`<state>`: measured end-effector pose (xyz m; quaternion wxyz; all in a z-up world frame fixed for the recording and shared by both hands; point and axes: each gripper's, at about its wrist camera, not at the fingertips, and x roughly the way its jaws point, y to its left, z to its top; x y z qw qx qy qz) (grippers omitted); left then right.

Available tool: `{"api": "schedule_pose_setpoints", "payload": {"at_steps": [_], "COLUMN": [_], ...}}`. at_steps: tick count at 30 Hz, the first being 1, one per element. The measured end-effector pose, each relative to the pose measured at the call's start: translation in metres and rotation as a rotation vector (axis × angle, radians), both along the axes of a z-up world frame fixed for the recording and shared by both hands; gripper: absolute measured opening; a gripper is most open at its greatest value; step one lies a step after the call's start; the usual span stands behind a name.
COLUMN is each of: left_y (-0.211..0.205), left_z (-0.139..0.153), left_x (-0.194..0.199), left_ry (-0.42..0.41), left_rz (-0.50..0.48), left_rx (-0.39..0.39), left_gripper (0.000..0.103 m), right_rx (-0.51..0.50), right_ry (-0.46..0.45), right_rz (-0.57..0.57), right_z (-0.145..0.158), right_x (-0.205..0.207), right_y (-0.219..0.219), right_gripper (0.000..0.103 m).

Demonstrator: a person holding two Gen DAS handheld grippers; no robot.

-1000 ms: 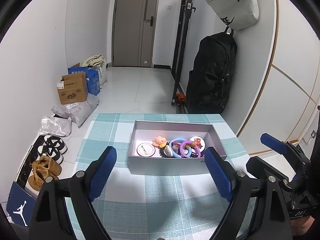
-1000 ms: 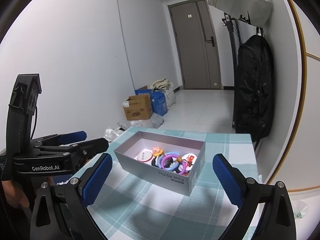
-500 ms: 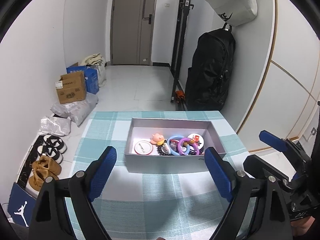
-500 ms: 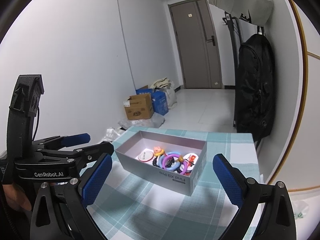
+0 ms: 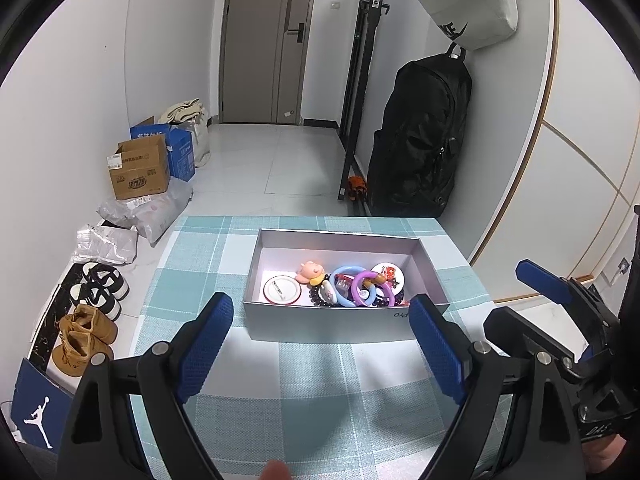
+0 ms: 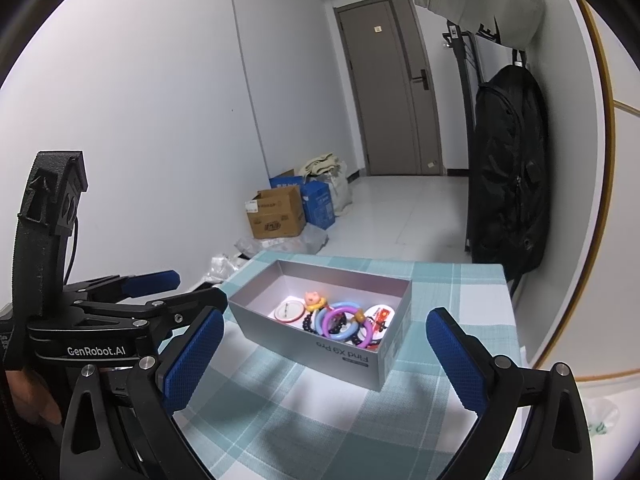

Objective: Organize jewelry

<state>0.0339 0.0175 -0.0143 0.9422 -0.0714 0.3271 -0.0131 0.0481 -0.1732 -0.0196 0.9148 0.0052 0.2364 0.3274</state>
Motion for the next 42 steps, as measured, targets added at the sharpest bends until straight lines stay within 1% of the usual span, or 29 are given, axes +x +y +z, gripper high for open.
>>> {"api": "schedule_pose_setpoints", "payload": {"at_steps": [3, 8, 11, 18, 27, 34, 42], "left_y": [0.0004, 0.0009, 0.0012, -0.0033, -0.0041, -0.0015, -0.0016], "left_z": [0.0009, 0.0004, 0.0002, -0.0006, -0.0006, 0.0000, -0.0031], "left_x": [-0.0004, 0.0002, 0.0002, -0.0001, 0.0002, 0.0015, 0.0020], "left_ry": [-0.008, 0.007, 0.008, 0.007, 0.005, 0.006, 0.018], "left_rz": [0.003, 0.009, -0.004, -0.019, -0.031, -0.019, -0.019], "left_rx": [0.001, 0.002, -0.012, 0.003, 0.000, -0.017, -0.017], "left_gripper": [0.087, 0.087, 0.087, 0.087, 0.087, 0.087, 0.087], "right_rx": [0.003, 0.000, 0.001, 0.003, 0.007, 0.000, 0.000], "right_ry": [0.001, -0.004, -0.005, -0.003, -0.005, -0.049, -0.034], "right_rz": [0.001, 0.005, 0.006, 0.006, 0.004, 0.010, 0.010], "right_z": [-0.0001, 0.0000, 0.0001, 0.0002, 0.0021, 0.0060, 0.0041], "right_x": [0.0004, -0.0004, -0.0005, 0.0003, 0.0002, -0.0066, -0.0041], "right_y": [0.0005, 0.0009, 0.0009, 0.0006, 0.0004, 0.0010, 0.0007], "right_gripper": [0.102, 0.102, 0.102, 0.102, 0.102, 0.102, 0.103]}}
